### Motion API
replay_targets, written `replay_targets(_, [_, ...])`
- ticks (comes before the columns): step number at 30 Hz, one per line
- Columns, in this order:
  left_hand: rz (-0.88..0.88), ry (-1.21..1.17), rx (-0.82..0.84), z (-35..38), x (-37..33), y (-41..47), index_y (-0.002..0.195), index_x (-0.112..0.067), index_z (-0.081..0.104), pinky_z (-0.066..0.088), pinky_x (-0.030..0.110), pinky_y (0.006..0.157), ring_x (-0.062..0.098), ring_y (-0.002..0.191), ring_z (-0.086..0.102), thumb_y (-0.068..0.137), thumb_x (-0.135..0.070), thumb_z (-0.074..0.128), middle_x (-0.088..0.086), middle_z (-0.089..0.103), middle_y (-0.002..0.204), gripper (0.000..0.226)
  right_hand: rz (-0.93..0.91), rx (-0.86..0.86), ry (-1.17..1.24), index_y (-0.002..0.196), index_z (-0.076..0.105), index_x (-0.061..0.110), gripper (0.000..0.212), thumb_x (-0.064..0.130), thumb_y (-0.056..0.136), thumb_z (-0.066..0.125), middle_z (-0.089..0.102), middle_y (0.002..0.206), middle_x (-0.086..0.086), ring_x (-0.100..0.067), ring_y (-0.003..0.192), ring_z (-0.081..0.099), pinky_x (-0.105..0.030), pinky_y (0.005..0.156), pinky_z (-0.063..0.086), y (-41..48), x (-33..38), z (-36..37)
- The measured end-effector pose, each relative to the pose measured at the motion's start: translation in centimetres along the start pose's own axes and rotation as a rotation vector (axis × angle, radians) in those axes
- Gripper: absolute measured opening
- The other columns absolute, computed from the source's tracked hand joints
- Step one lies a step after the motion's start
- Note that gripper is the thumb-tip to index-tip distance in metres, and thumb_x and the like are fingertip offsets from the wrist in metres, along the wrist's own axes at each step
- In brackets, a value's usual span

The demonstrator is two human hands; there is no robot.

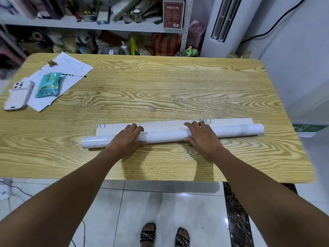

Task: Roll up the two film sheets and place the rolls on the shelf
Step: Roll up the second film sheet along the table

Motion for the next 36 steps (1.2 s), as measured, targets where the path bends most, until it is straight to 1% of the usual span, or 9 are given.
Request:
replay_targets(4, [0.048, 0.074, -0.023, -0.1, 0.2, -0.1, 0.106, -0.007, 0.056, 0.041, 0.035, 0.065, 0.031, 0.086, 0.052, 0.084, -0.049, 0.035, 0.010, 0.060, 0.094, 0.052, -0.023, -0.008, 0.029, 0.127, 0.047, 0.008, 0.061, 0.053, 0.086, 0.050, 0.056, 0.116, -0.011, -0.032, 0.100, 0.050, -0.042, 0.086, 0.040, -0.2, 0.0, 0.5])
replay_targets(8, [0.064, 0.222, -0.024, -0.2, 0.3, -0.2, 0.096, -0.008, 0.060, 0.046, 0.038, 0.061, 0.031, 0.075, 0.059, 0.085, -0.040, 0.034, 0.008, 0.066, 0.081, 0.043, -0.017, -0.037, 0.046, 0.120, 0.050, 0.006, 0.053, 0.044, 0.084, 0.061, 0.057, 0.112, -0.010, -0.031, 0.098, 0.051, -0.041, 0.086, 0.040, -0.4, 0.1, 1.0])
replay_targets(12, [0.044, 0.312, -0.021, -0.4, 0.1, 0.1, 0.096, -0.010, 0.063, 0.048, 0.042, 0.069, 0.031, 0.081, 0.061, 0.087, -0.036, 0.030, 0.007, 0.068, 0.086, 0.043, -0.018, -0.082, 0.033, 0.112, 0.056, 0.004, 0.048, 0.038, 0.080, 0.068, 0.058, 0.109, -0.014, -0.033, 0.090, 0.054, -0.044, 0.077, 0.045, -0.2, 0.2, 1.1])
replay_targets(16, [-0.030, 0.336, -0.018, -0.5, -0.2, 0.3, 0.100, -0.008, 0.064, 0.049, 0.043, 0.067, 0.032, 0.080, 0.059, 0.086, -0.038, 0.030, 0.013, 0.063, 0.093, 0.048, -0.008, -0.097, -0.028, 0.106, 0.062, 0.005, 0.044, 0.035, 0.076, 0.072, 0.059, 0.107, -0.014, -0.033, 0.085, 0.054, -0.042, 0.073, 0.046, 0.3, 0.0, 1.0])
replay_targets(21, [-0.032, 0.291, 0.014, -0.2, 0.0, 0.6, 0.120, -0.007, 0.054, 0.047, 0.047, 0.072, 0.035, 0.086, 0.056, 0.082, -0.053, 0.036, 0.015, 0.059, 0.099, 0.062, -0.028, -0.094, -0.062, 0.114, 0.060, 0.006, 0.042, 0.033, 0.082, 0.065, 0.059, 0.105, -0.014, -0.033, 0.085, 0.054, -0.042, 0.074, 0.046, 0.8, -0.1, 1.0])
replay_targets(25, [-0.048, 0.221, -0.066, -0.2, 0.2, 1.3, 0.126, -0.007, 0.048, 0.040, 0.048, 0.085, 0.037, 0.100, 0.051, 0.087, -0.037, 0.056, 0.016, 0.056, 0.113, 0.050, 0.000, -0.129, -0.001, 0.126, 0.051, 0.008, 0.043, 0.031, 0.090, 0.051, 0.059, 0.108, -0.013, -0.032, 0.088, 0.055, -0.043, 0.081, 0.045, 1.2, -0.1, 1.0])
replay_targets(30, [-0.053, 0.153, -0.104, 0.1, 0.7, 2.3, 0.118, -0.011, 0.053, 0.036, 0.044, 0.088, 0.035, 0.099, 0.052, 0.093, -0.035, 0.044, 0.013, 0.057, 0.110, 0.036, 0.053, -0.172, 0.091, 0.116, 0.055, 0.012, 0.039, 0.027, 0.093, 0.028, 0.059, 0.107, -0.011, -0.032, 0.086, 0.055, -0.042, 0.082, 0.044, 2.2, 0.2, 1.4])
replay_targets(32, [-0.076, 0.075, -0.088, 0.3, 1.0, 2.5, 0.120, -0.013, 0.051, 0.032, 0.041, 0.093, 0.031, 0.105, 0.050, 0.089, -0.047, 0.034, 0.009, 0.056, 0.114, 0.049, 0.063, -0.178, 0.090, 0.118, 0.054, 0.012, 0.040, 0.026, 0.093, 0.027, 0.059, 0.111, -0.009, -0.031, 0.092, 0.054, -0.041, 0.087, 0.040, 2.5, 0.3, 1.8])
replay_targets(36, [-0.052, -0.016, -0.065, 0.7, 2.0, 2.8, 0.130, -0.016, 0.044, 0.019, 0.033, 0.103, 0.022, 0.119, 0.042, 0.075, -0.066, 0.025, 0.003, 0.052, 0.125, 0.076, 0.069, -0.216, 0.133, 0.126, 0.051, 0.015, 0.048, 0.042, 0.092, 0.030, 0.057, 0.121, -0.006, -0.027, 0.105, 0.050, -0.038, 0.096, 0.029, 2.6, 0.1, 2.5])
Point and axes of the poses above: each hand's wrist, its own y-axis towards the middle knuckle, its own z-axis out of the palm, x = y × z, the point moved 1 cm from there along y, towards the middle knuckle
